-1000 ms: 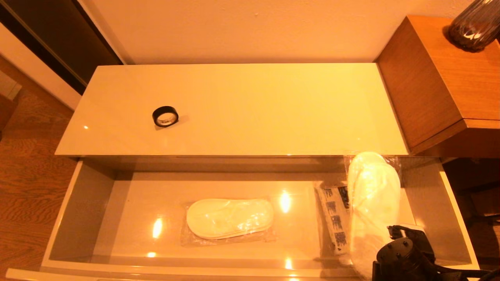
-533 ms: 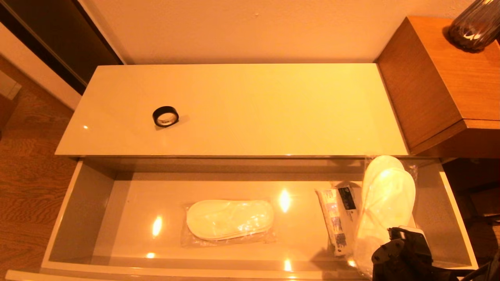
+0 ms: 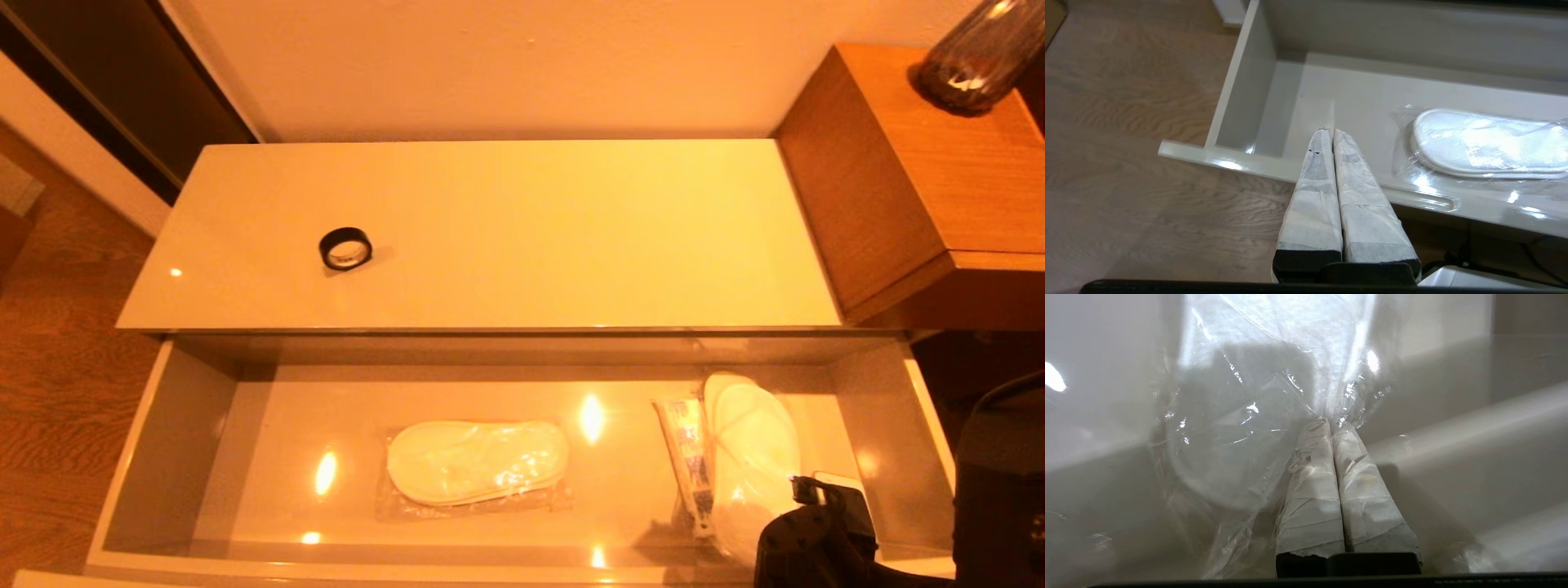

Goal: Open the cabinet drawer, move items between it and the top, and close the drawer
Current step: Place the disposable slippers on the table

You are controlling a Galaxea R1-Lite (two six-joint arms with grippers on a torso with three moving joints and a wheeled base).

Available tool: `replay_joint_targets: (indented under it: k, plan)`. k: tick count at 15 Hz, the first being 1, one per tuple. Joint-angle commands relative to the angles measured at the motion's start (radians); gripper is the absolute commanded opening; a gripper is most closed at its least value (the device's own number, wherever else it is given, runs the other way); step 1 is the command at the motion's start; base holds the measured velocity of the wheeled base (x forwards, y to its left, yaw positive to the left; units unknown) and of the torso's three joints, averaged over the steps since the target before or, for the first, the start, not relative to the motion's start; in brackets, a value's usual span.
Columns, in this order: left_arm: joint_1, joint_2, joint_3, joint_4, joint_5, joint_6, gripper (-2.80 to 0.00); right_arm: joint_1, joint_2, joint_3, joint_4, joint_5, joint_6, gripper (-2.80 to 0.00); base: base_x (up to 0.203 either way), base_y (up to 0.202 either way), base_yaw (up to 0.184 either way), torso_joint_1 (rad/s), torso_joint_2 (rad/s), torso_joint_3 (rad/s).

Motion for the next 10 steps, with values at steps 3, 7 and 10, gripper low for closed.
replay_joint_targets:
  k: [3,7,10]
  plan:
    - [-0.001,-0.039,0.002,0.001,0.001,0.0,-2.8,-0.11,-0.036,-0.008,-0.004,0.0,-0.078,-2.8,0.0,0.0,0.0,0.003,0.02,0.0]
    - [-0.001,-0.039,0.002,0.001,0.001,0.0,-2.8,-0.145,-0.056,-0.001,-0.014,0.002,-0.106,0.0,0.0,0.0,0.0,0.0,0.0,0.0]
    - [-0.001,-0.039,0.002,0.001,0.001,0.0,-2.8,-0.145,-0.116,-0.005,-0.011,0.006,-0.13,0.0,0.0,0.0,0.0,0.0,0.0,0.0]
